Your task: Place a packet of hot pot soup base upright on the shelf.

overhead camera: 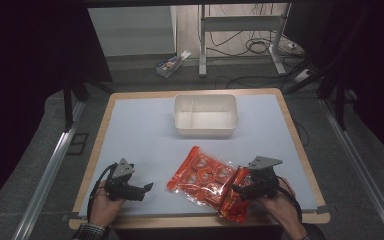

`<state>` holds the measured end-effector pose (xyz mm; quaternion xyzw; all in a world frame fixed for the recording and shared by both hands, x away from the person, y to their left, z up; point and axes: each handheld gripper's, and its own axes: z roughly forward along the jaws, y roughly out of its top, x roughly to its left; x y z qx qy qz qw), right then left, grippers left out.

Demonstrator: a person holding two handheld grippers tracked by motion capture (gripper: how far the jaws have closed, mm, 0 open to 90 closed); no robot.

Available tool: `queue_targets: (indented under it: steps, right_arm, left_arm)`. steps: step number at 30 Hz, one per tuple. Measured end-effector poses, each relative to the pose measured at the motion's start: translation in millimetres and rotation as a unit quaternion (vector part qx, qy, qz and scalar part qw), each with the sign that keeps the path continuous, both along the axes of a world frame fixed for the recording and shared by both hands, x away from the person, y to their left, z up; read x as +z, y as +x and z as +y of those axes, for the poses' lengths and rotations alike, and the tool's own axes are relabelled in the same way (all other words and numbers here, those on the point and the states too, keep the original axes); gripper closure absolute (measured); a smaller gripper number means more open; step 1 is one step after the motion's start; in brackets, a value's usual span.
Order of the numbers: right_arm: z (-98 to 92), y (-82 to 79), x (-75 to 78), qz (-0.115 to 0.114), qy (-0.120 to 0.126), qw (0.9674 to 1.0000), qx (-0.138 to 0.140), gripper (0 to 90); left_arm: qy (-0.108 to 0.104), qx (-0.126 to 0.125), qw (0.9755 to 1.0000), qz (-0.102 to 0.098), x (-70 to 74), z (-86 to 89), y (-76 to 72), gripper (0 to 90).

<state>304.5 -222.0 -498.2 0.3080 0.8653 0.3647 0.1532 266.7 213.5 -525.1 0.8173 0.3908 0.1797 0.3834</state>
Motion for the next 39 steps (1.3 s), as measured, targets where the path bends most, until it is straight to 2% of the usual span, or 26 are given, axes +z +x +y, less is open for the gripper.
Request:
queue_targets:
  steps: [2, 7, 20, 23, 29, 34, 35, 37, 39]
  right_arm:
    - [2.0, -1.2, -1.1, -0.004, -0.007, 1.0000, 0.005, 0.0]
    - [3.6, -0.5, -2.9, -0.004, -0.005, 1.0000, 0.007, 0.0]
    - [4.5, 2.4, -6.8, 0.023, -0.004, 0.9997, 0.003, 2.4]
    - [6.2, 0.7, -4.4, 0.023, -0.002, 0.9997, -0.002, 8.3]
    - [7.5, -0.2, -1.4, 0.029, 0.006, 0.9995, -0.005, 13.9]
    - [11.4, -3.4, 3.5, 0.023, 0.008, 0.9997, 0.004, 20.8]
    - [13.6, -5.1, 5.0, 0.024, 0.004, 0.9997, 0.011, 25.6]
    - [15.2, -6.1, 5.9, 0.023, 0.001, 0.9996, 0.014, 28.8]
    - [18.4, -8.9, 8.0, 0.025, -0.006, 0.9993, 0.026, 38.6]
  left_arm:
    - [0.001, -0.002, 1.0000, -0.003, 0.0, -0.8, -0.3, 1.9]
    - [0.007, -0.007, 0.9999, -0.004, -0.4, -2.0, -0.8, 2.0]
    - [0.021, -0.011, 0.9997, -0.006, -1.8, -3.9, -0.7, 2.4]
    - [0.022, -0.011, 0.9997, -0.006, -1.9, -4.2, -0.8, 2.6]
    - [0.023, -0.014, 0.9996, -0.006, -2.2, -4.9, -0.9, 2.6]
    - [0.024, -0.014, 0.9996, -0.007, -2.3, -5.2, -0.9, 2.6]
    - [0.026, -0.015, 0.9995, -0.007, -2.2, -5.1, -0.9, 2.6]
    - [0.026, -0.016, 0.9995, -0.007, -2.2, -5.2, -0.9, 2.6]
    - [0.028, -0.016, 0.9995, -0.007, -2.3, -5.4, -0.9, 2.6]
